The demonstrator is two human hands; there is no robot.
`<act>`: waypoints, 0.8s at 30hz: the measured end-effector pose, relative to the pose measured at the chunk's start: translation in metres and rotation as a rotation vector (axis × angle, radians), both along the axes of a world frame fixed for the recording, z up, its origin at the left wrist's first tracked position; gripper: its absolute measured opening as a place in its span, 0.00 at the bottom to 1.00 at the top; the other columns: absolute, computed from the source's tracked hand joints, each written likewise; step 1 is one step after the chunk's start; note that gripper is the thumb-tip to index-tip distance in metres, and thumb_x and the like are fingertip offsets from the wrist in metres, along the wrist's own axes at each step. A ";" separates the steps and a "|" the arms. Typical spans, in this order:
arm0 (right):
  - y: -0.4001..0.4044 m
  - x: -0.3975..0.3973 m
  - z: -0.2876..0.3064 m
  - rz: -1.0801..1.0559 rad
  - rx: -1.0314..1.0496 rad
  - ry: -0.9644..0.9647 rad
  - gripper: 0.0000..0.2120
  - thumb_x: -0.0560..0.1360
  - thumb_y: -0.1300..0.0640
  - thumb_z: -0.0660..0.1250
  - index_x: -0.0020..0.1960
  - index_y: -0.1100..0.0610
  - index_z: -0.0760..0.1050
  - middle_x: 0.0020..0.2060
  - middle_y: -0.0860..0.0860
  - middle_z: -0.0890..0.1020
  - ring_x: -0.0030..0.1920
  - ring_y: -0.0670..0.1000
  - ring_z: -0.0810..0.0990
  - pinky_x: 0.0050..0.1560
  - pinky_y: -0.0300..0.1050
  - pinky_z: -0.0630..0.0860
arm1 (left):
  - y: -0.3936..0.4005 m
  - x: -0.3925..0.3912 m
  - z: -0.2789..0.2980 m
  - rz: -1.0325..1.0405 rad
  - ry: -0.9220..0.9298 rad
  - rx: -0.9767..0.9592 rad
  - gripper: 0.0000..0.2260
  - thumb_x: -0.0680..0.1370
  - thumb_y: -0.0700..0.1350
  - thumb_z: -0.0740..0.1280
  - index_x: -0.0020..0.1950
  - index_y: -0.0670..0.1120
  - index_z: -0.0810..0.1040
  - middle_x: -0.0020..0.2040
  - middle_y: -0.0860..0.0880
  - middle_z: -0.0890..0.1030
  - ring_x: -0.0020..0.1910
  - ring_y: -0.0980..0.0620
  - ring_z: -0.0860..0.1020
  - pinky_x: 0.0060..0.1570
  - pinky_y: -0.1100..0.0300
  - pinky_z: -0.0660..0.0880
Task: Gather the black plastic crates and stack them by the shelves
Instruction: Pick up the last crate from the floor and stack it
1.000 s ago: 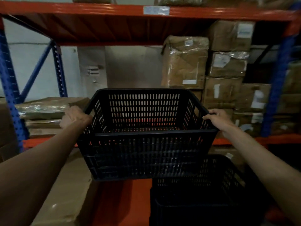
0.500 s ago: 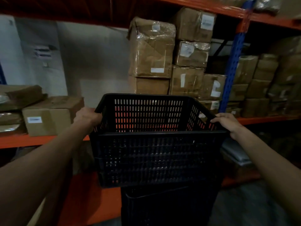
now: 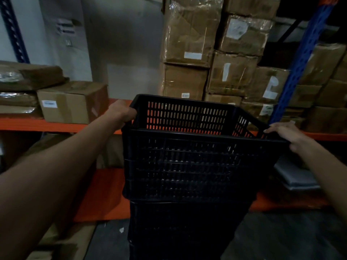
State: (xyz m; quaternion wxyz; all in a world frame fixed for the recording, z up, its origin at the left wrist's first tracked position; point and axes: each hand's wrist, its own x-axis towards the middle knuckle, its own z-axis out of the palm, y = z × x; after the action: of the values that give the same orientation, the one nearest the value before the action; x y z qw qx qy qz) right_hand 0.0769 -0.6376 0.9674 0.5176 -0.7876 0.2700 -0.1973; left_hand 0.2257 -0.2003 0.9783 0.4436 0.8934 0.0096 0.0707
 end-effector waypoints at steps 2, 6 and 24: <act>-0.008 0.002 0.001 0.016 -0.001 0.008 0.04 0.71 0.65 0.69 0.45 0.59 0.78 0.38 0.55 0.77 0.36 0.54 0.76 0.35 0.46 0.73 | -0.005 -0.008 0.001 0.022 -0.013 0.066 0.06 0.73 0.39 0.67 0.48 0.38 0.77 0.45 0.38 0.77 0.42 0.41 0.79 0.37 0.53 0.74; -0.019 0.008 0.000 0.061 -0.005 0.048 0.03 0.73 0.64 0.68 0.44 0.58 0.78 0.50 0.58 0.77 0.46 0.61 0.77 0.42 0.48 0.74 | -0.011 -0.017 0.002 0.009 0.004 0.108 0.05 0.74 0.38 0.65 0.47 0.37 0.77 0.46 0.36 0.78 0.40 0.41 0.78 0.36 0.52 0.75; -0.032 0.016 -0.003 0.088 -0.017 0.099 0.15 0.74 0.62 0.68 0.60 0.60 0.77 0.51 0.58 0.79 0.45 0.57 0.78 0.33 0.44 0.71 | -0.027 -0.016 -0.011 0.133 -0.046 0.299 0.20 0.75 0.43 0.64 0.62 0.33 0.73 0.60 0.32 0.77 0.58 0.34 0.78 0.56 0.48 0.75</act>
State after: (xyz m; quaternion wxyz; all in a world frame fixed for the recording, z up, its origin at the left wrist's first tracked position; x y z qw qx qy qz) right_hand 0.0932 -0.6696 0.9641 0.5050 -0.8119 0.2585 -0.1376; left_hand 0.2100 -0.2269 0.9676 0.3001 0.9450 0.0479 0.1211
